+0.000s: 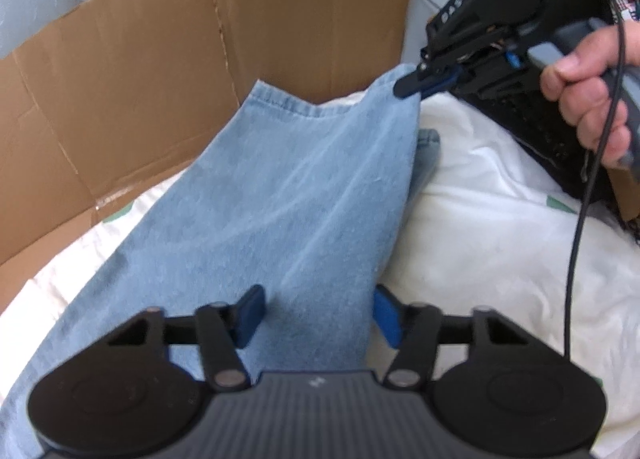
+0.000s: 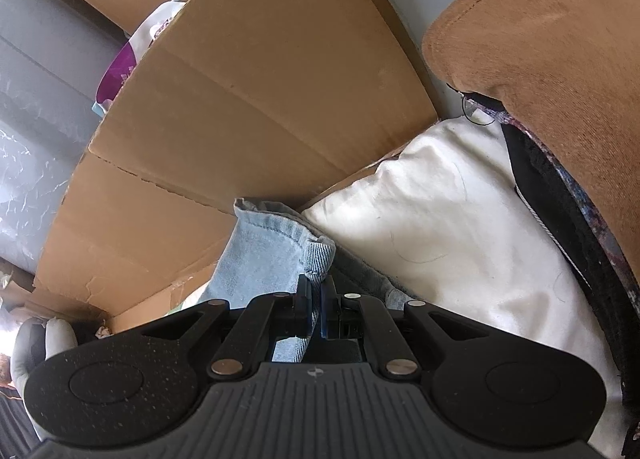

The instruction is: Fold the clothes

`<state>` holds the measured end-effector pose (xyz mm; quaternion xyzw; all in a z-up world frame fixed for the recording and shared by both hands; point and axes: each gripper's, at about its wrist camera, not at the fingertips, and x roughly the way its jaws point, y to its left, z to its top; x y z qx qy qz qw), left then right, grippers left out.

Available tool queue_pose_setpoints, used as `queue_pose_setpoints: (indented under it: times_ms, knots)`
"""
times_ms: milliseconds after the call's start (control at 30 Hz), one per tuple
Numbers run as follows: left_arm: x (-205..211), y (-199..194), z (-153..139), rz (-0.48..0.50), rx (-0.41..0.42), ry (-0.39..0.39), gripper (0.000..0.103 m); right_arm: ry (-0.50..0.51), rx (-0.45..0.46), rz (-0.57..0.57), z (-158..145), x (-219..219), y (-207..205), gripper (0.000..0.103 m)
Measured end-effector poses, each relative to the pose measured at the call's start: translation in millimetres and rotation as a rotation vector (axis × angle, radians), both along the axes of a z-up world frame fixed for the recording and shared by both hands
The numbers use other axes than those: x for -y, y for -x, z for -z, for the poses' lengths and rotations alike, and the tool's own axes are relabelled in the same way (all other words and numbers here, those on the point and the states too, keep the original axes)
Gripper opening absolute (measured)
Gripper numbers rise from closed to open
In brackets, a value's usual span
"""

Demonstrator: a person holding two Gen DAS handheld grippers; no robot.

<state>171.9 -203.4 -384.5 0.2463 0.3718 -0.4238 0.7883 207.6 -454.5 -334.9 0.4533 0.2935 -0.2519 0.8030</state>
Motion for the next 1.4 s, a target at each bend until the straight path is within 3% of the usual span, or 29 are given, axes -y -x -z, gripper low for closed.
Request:
queue_pose_setpoints:
  times_ms: [100,200,367,433,500,867,933,1133,1233,1400]
  knots:
    - [-2.1,3.0,-5.6,0.018,0.017,0.016,0.038,-0.006,0.002,0.007,2.8,0.8,0.4,0.002]
    - [-1.5,6.3,-8.4,0.037,0.036,0.010,0.037,-0.012,0.003,0.011,4.3,1.9,-0.9,0.002]
    - [5.5,14.1,-2.1,0.036,0.061,-0.031,0.041,-0.013,0.005,0.013,3.4,2.8,-4.6,0.002]
    - [10.5,18.1,5.1,0.034,0.104,-0.077,0.052,-0.011,0.008,0.016,2.0,2.2,-6.6,0.002]
    - [14.4,21.0,12.1,0.011,0.134,-0.128,0.051,-0.008,0.010,0.022,1.4,1.0,-8.0,0.002]
    - [19.3,30.6,19.7,-0.015,0.194,-0.158,0.056,-0.008,-0.001,0.039,2.0,-1.9,-8.3,0.002]
    - [16.5,30.9,14.4,-0.007,0.184,-0.139,0.045,-0.010,-0.005,0.042,3.0,-1.9,-6.2,0.002]
    - [10.0,25.3,-3.1,-0.002,0.158,-0.112,0.027,-0.032,-0.023,0.064,15.1,-2.4,4.9,0.002]
    - [10.4,22.4,-3.8,0.016,0.124,-0.108,0.007,-0.046,-0.021,0.081,23.1,-3.6,10.6,0.002]
    - [10.8,13.3,-1.4,0.020,0.045,-0.093,0.004,-0.064,0.004,0.083,29.2,-7.9,15.9,0.007]
